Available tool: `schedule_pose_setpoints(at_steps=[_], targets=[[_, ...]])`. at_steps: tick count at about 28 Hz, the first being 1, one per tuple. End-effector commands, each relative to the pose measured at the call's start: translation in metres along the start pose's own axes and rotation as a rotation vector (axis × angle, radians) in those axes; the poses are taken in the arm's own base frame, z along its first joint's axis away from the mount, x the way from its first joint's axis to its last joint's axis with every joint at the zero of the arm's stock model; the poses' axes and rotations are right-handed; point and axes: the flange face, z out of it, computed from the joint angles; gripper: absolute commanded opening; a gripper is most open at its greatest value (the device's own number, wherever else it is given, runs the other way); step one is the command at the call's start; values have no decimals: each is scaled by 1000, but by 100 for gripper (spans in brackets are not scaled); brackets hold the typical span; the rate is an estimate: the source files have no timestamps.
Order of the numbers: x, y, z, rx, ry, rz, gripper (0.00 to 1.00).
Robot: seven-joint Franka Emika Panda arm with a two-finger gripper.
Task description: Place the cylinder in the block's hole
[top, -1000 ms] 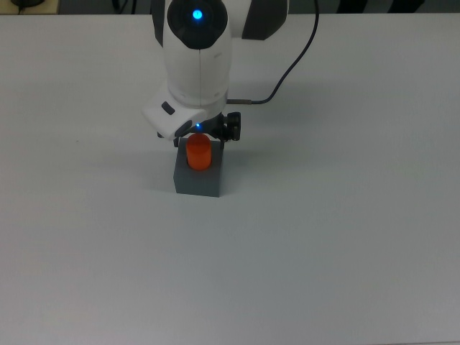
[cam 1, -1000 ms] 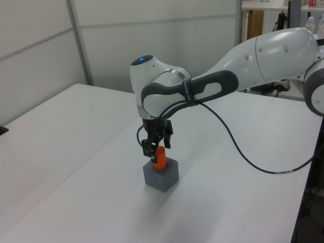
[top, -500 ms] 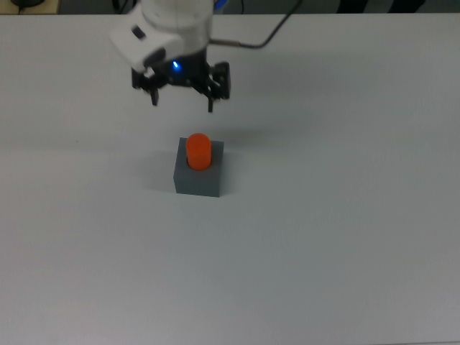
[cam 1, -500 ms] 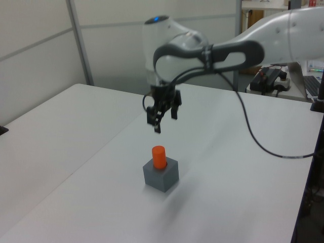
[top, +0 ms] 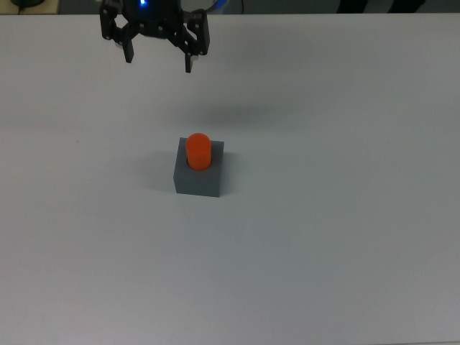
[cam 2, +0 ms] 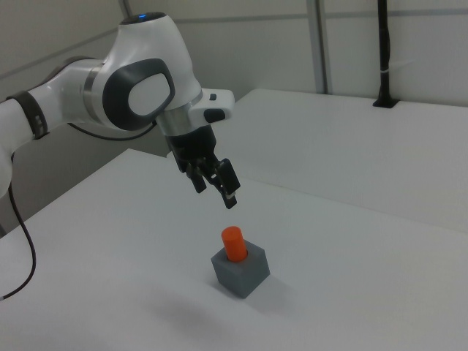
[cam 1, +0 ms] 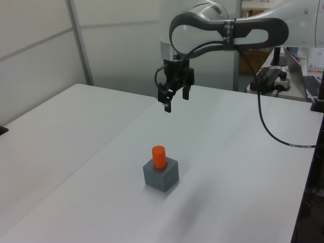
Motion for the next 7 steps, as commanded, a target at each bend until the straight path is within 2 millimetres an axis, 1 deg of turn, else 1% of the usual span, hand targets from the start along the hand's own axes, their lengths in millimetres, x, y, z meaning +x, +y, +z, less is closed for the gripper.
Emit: schedule_pose_setpoints(at_steps=[1,7], targets=[[-2,-1,4,-13,-10,11,100],[-3,-1,3,-12,-13,11,100]])
